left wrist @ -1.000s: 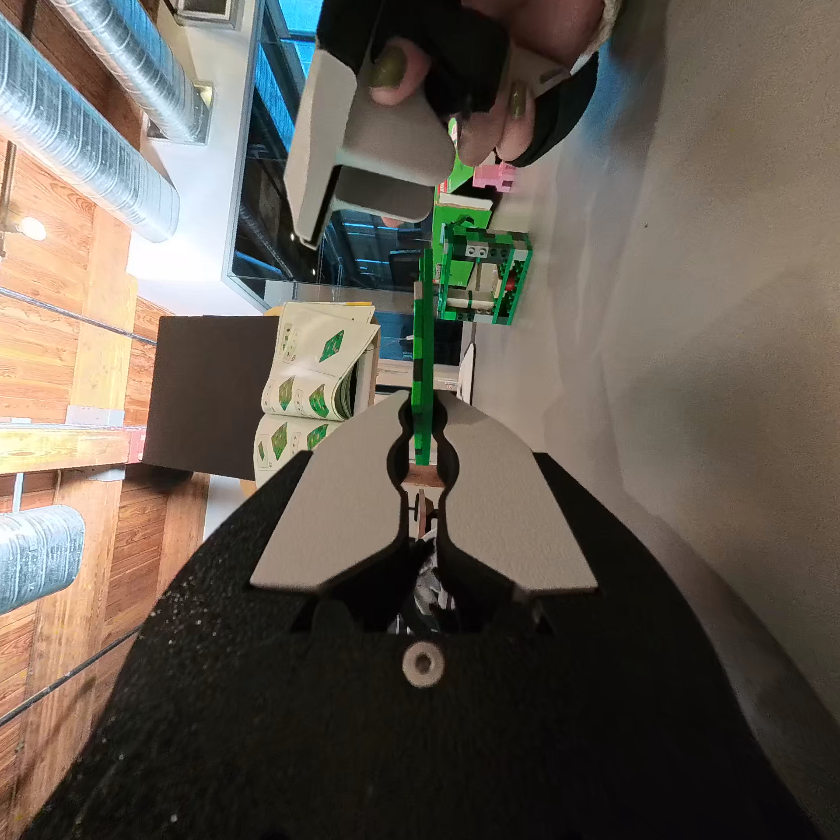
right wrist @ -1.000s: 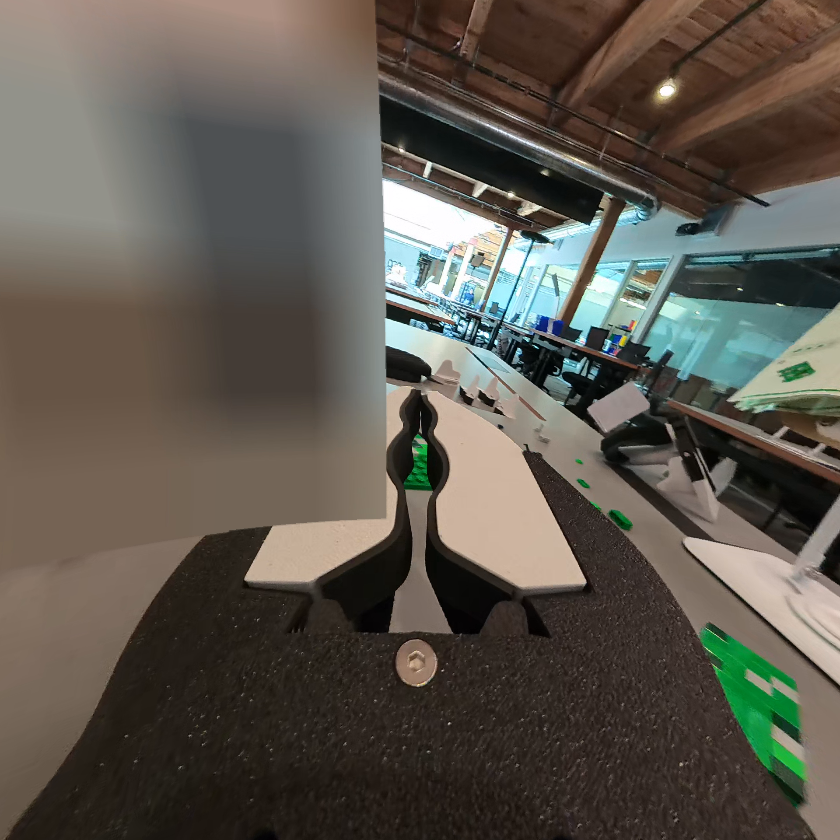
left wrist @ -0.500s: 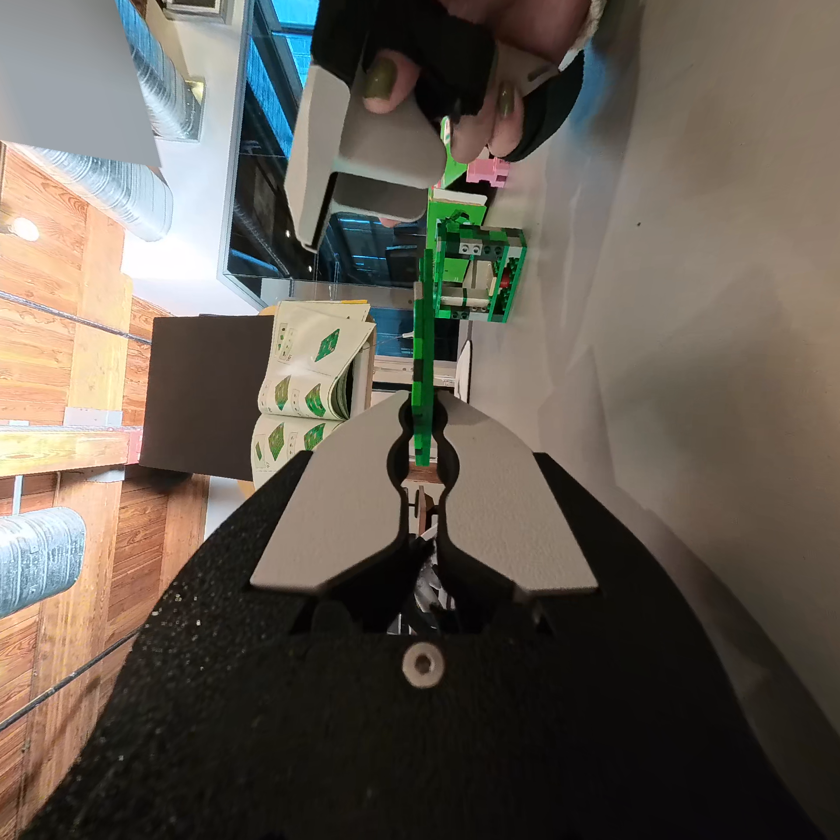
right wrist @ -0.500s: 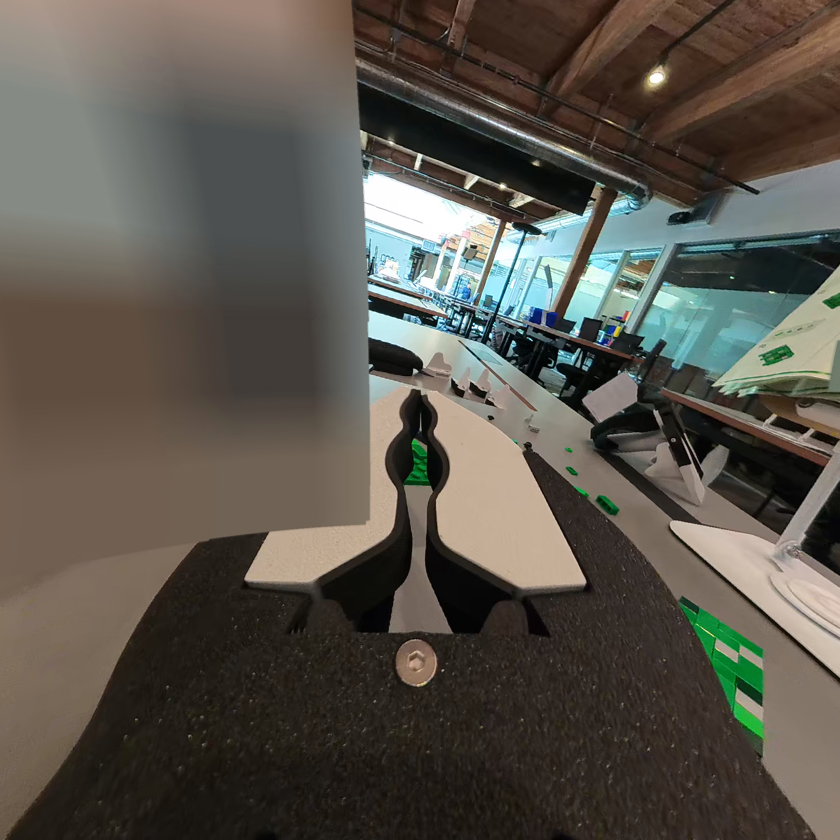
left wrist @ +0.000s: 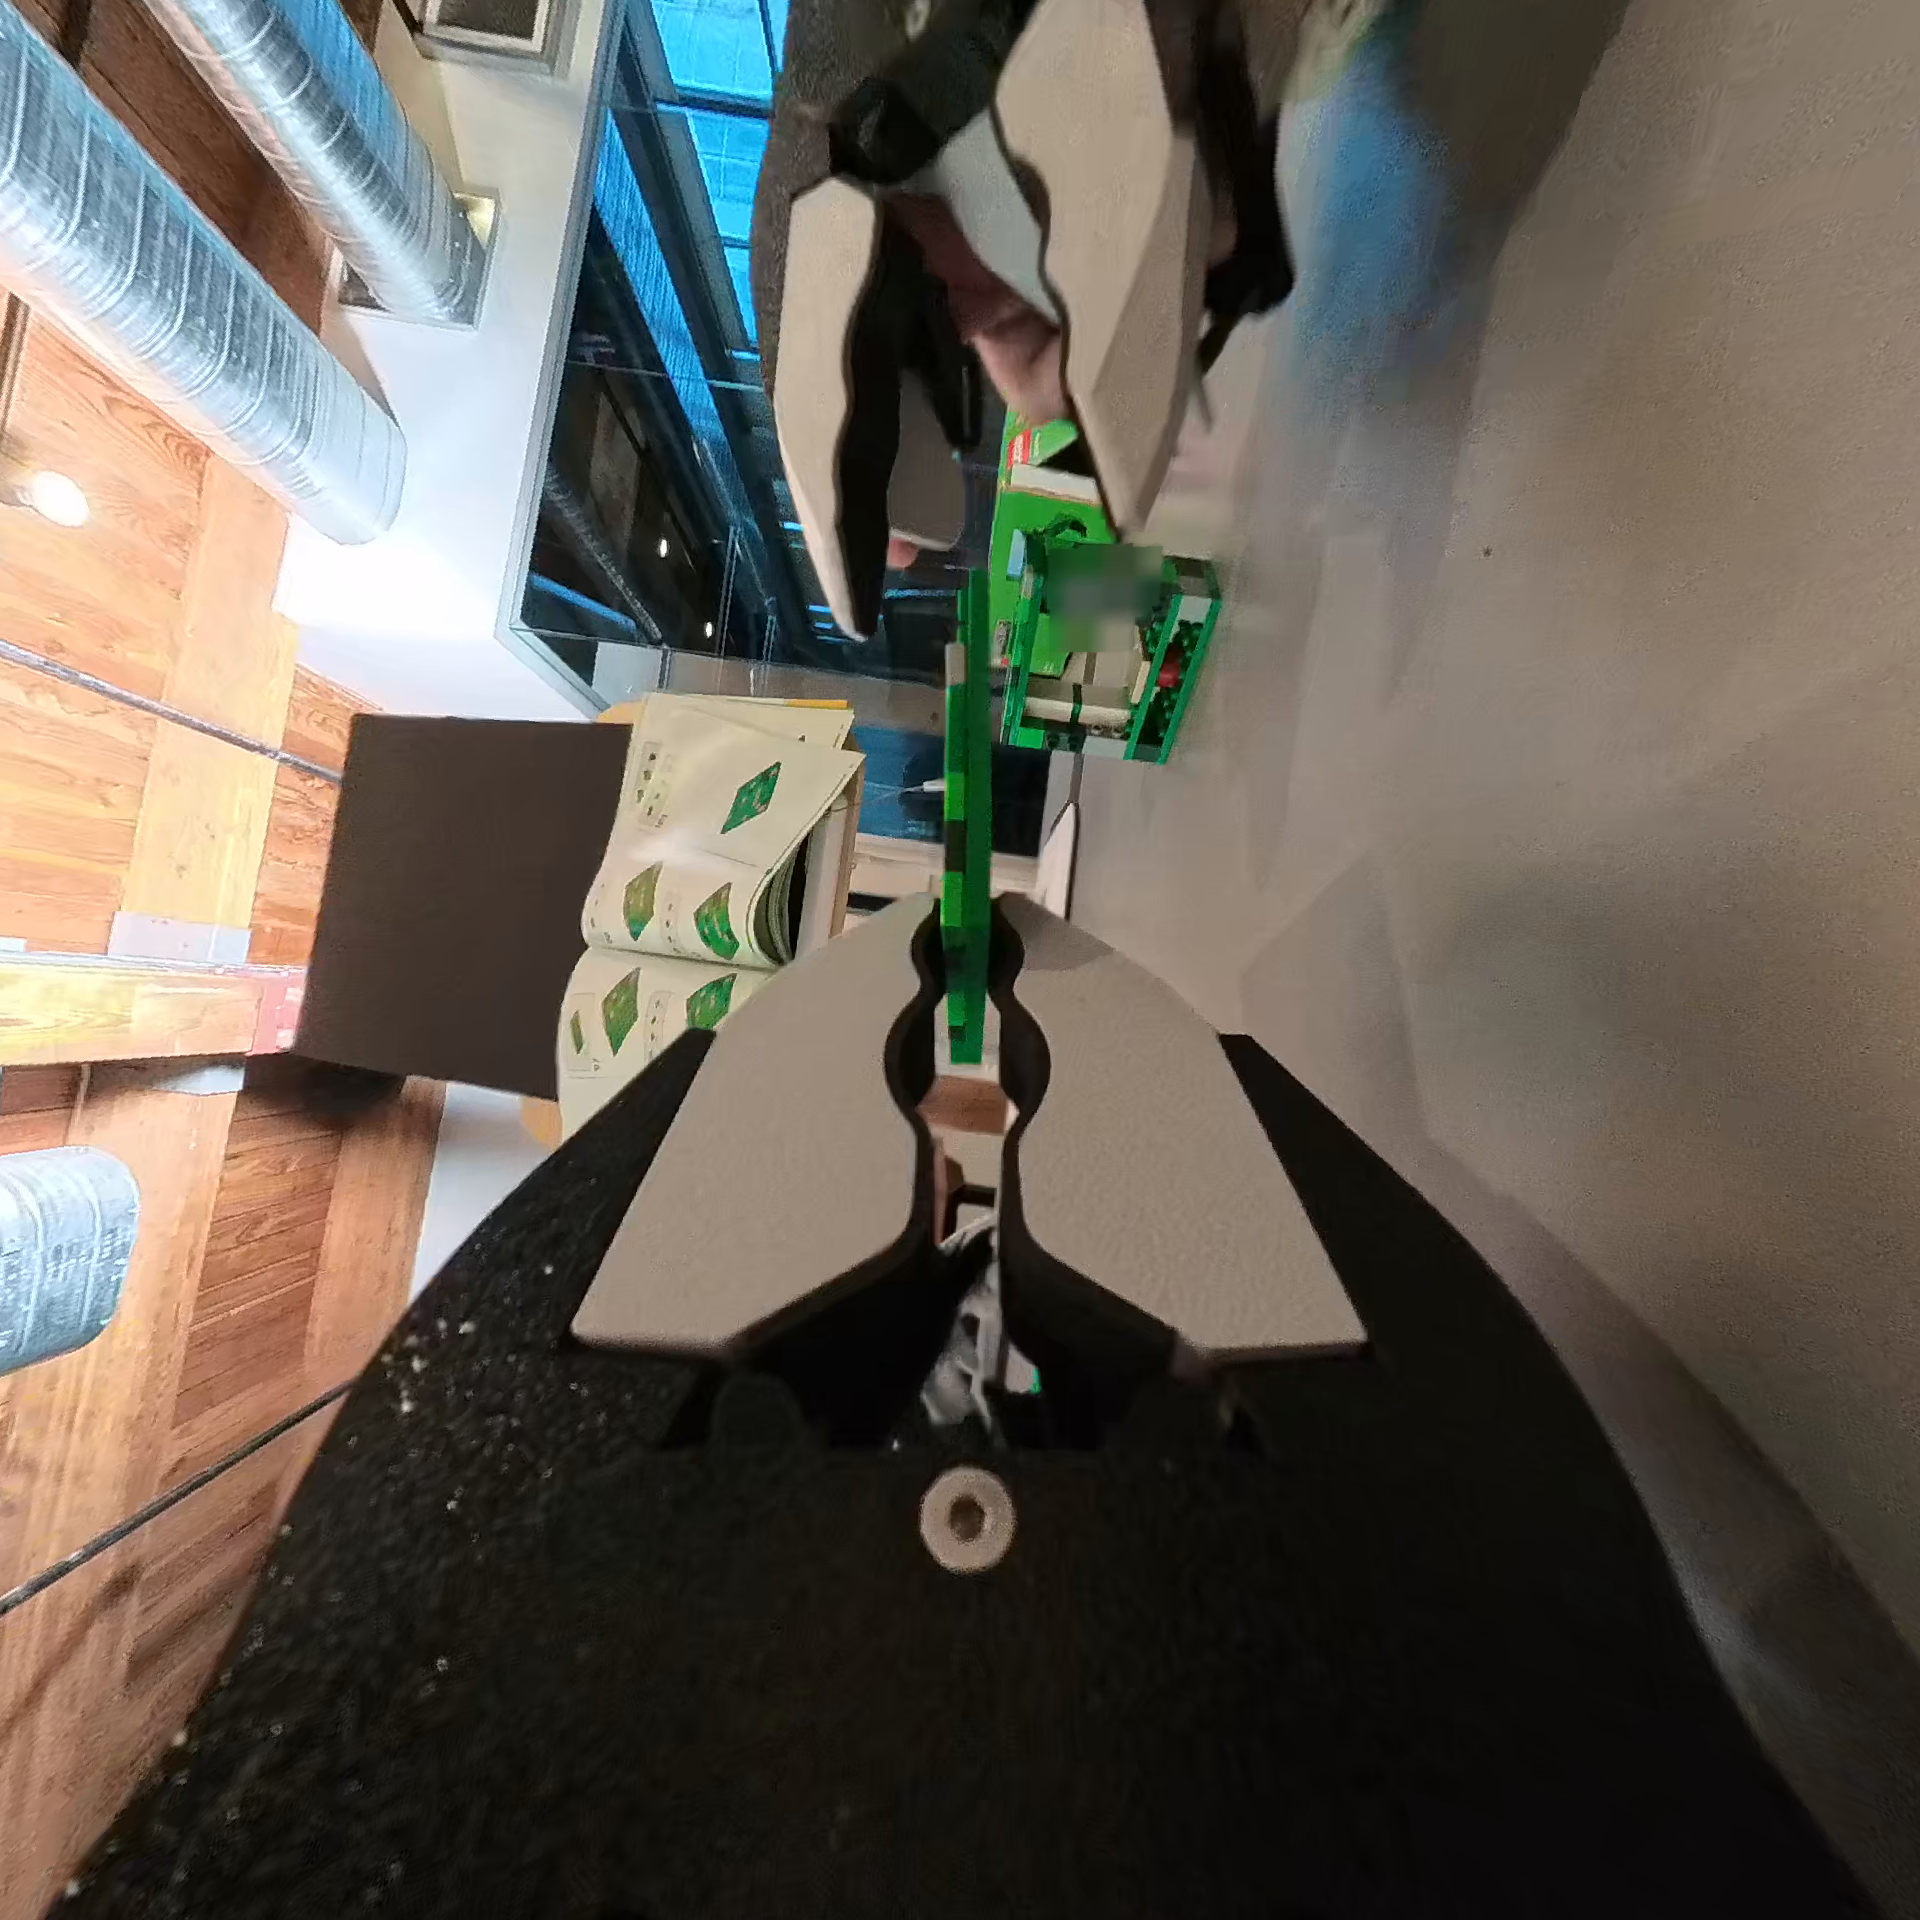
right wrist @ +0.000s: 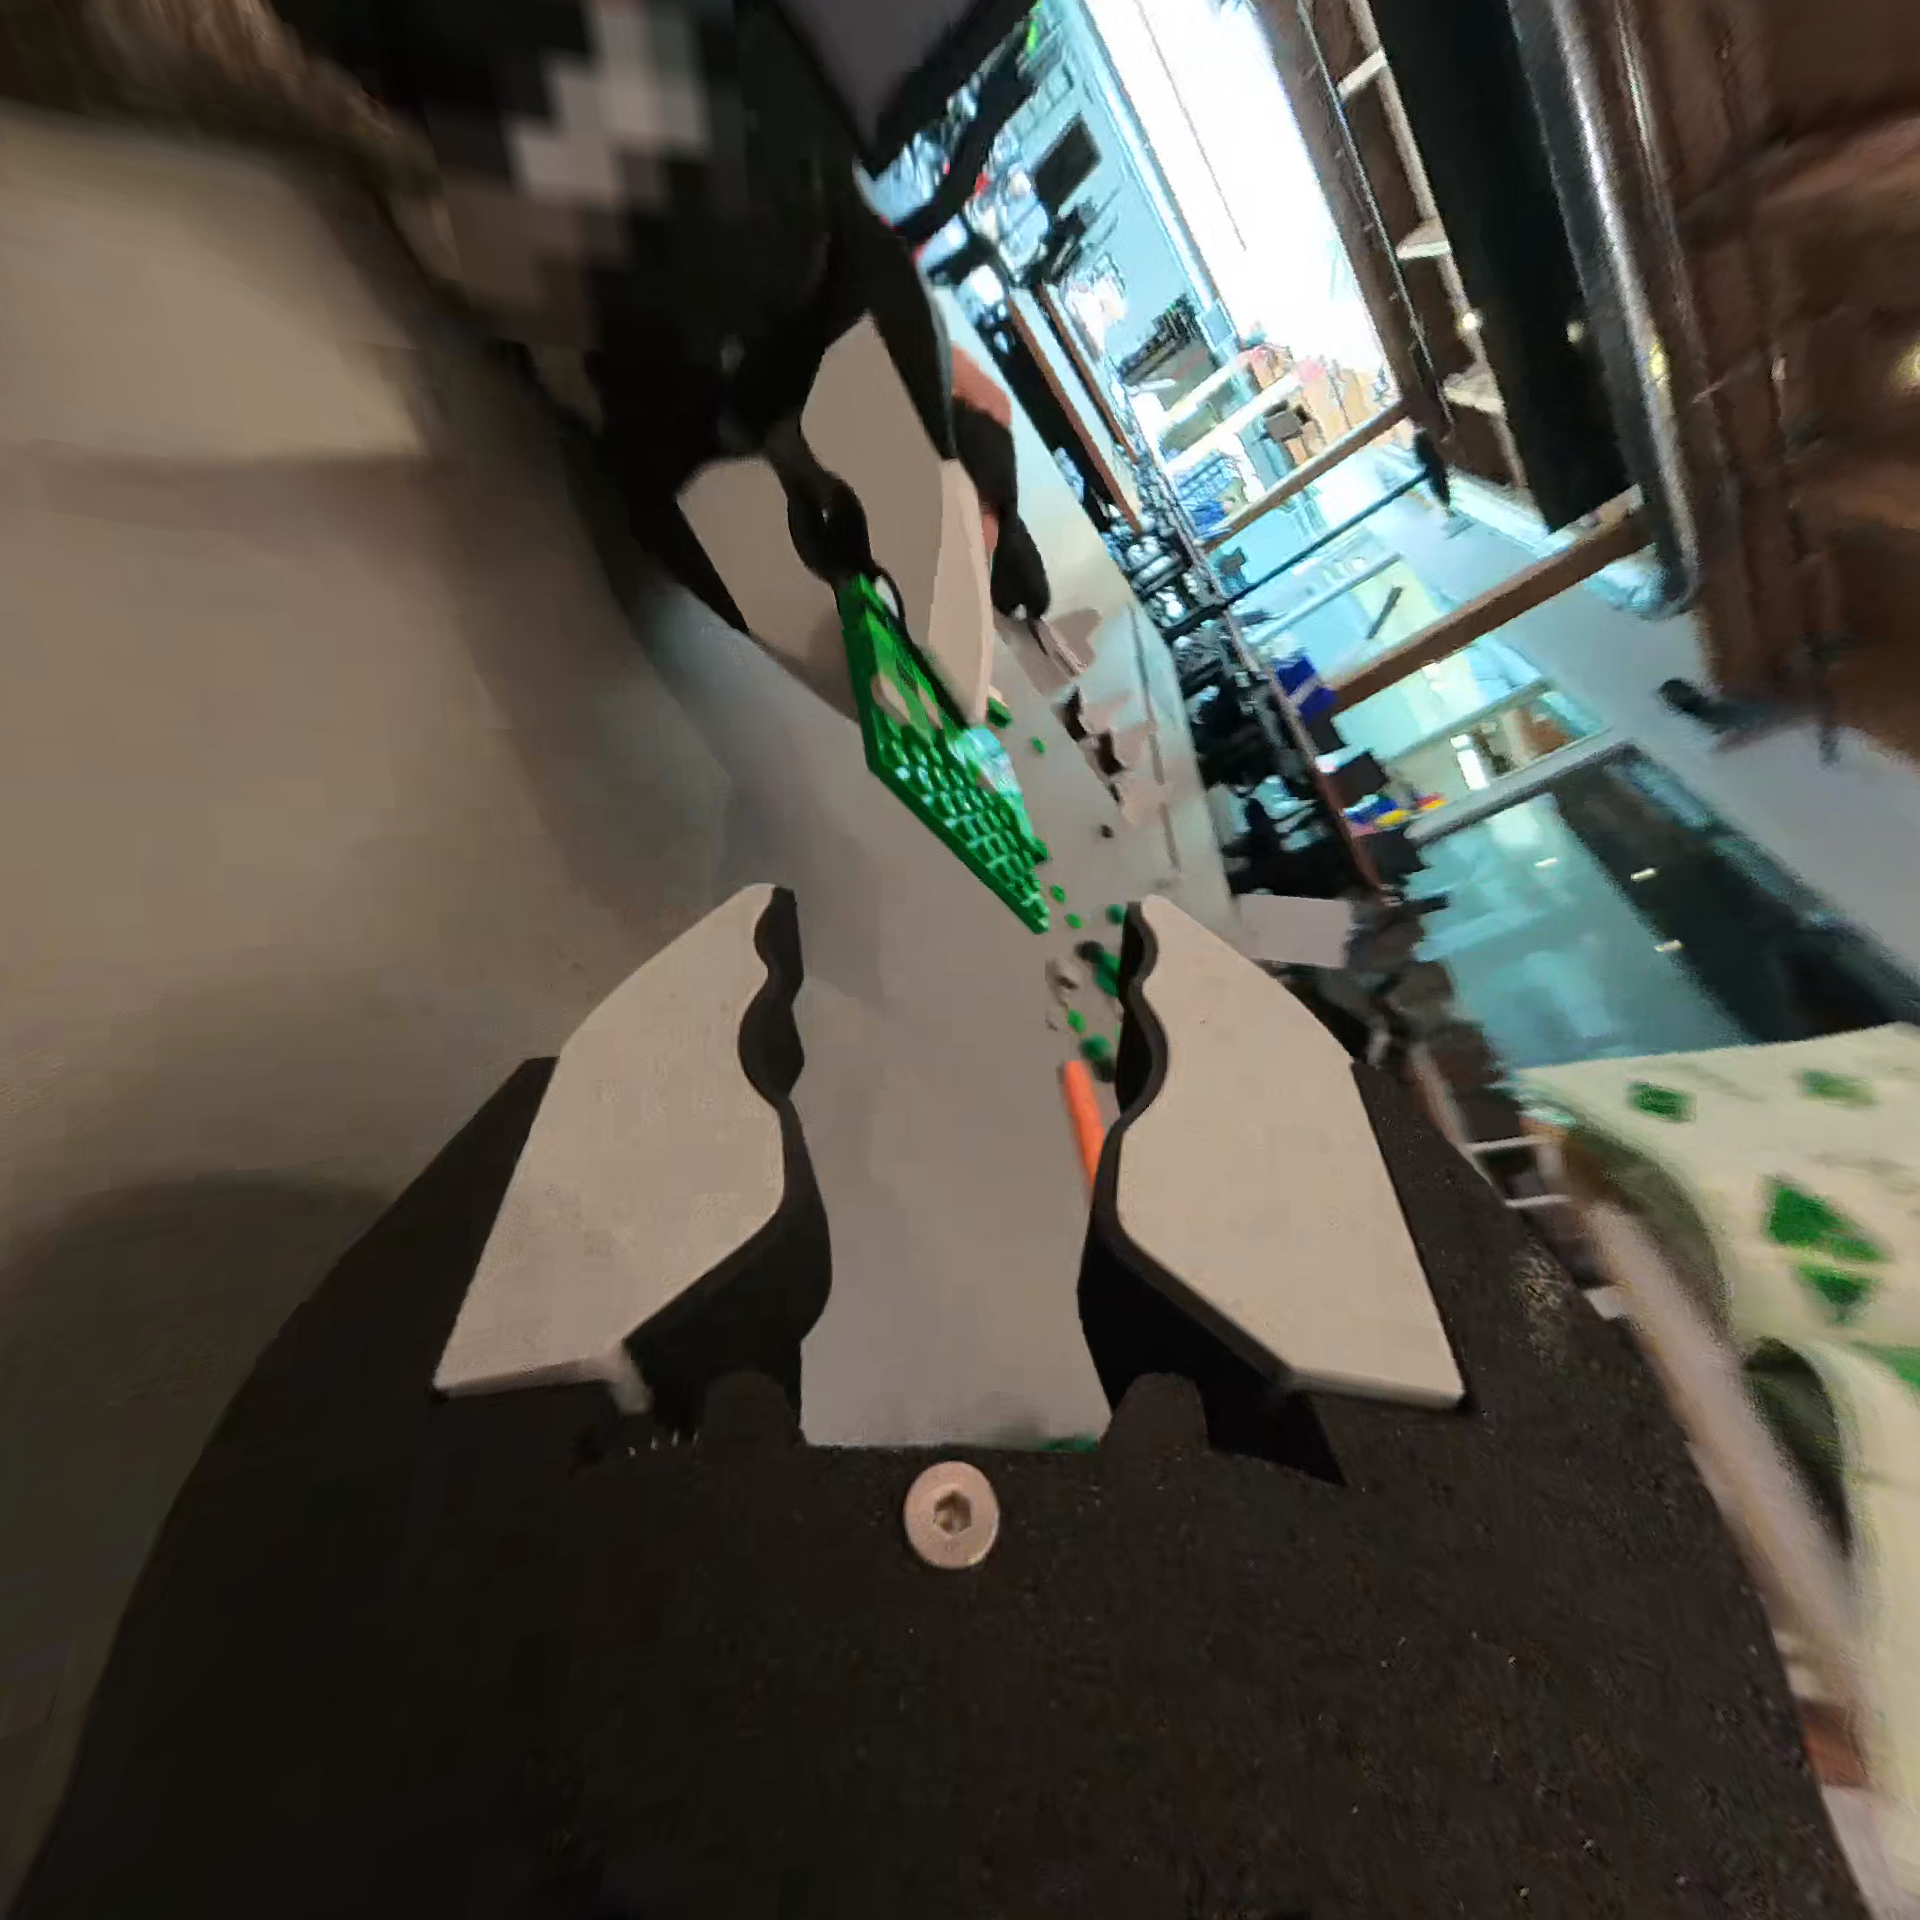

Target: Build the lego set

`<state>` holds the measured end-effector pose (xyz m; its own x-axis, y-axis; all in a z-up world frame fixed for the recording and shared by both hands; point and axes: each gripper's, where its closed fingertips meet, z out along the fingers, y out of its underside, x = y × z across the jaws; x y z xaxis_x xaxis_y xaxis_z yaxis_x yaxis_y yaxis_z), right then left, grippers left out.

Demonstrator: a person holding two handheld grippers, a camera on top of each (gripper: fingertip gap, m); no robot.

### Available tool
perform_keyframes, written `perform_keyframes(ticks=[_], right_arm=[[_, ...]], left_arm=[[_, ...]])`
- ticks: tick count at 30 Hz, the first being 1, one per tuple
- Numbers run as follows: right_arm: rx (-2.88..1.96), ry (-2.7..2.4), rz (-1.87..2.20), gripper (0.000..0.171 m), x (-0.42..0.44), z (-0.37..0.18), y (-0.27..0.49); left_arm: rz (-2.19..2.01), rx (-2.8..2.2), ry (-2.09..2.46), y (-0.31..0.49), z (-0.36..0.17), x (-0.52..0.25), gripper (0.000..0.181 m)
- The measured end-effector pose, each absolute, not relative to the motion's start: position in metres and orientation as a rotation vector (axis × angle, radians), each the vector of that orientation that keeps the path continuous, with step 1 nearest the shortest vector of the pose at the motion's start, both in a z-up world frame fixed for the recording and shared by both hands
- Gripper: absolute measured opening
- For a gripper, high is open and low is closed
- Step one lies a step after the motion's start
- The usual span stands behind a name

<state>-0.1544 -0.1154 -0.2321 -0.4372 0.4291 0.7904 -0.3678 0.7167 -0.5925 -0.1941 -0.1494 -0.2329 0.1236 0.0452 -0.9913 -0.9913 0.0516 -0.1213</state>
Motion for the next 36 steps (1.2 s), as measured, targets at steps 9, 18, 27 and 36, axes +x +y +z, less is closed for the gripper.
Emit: perform_keyframes(ticks=[9, 18, 27, 36], right_arm=[[0.184, -1.732, 0.564, 0.035, -0.164, -0.246, -0.125], [0.208, -1.601, 0.516, 0.023, -0.162, -0.249, -0.138], [0.144, -1.584, 0.574, 0.015, -0.162, -0.243, -0.137], [0.142, -1.582, 0.597, 0.007, -0.160, -0.242, -0.137]], left_arm=[[0.949, -1.167, 1.191, -0.153, -0.241, -0.170, 0.006], [0.971, -1.175, 1.167, -0.153, -0.239, -0.174, 0.006], [0.951, -1.170, 1.167, -0.153, -0.239, -0.170, 0.006], [0.934, -1.163, 1.175, -0.153, -0.240, -0.167, 0.006]])
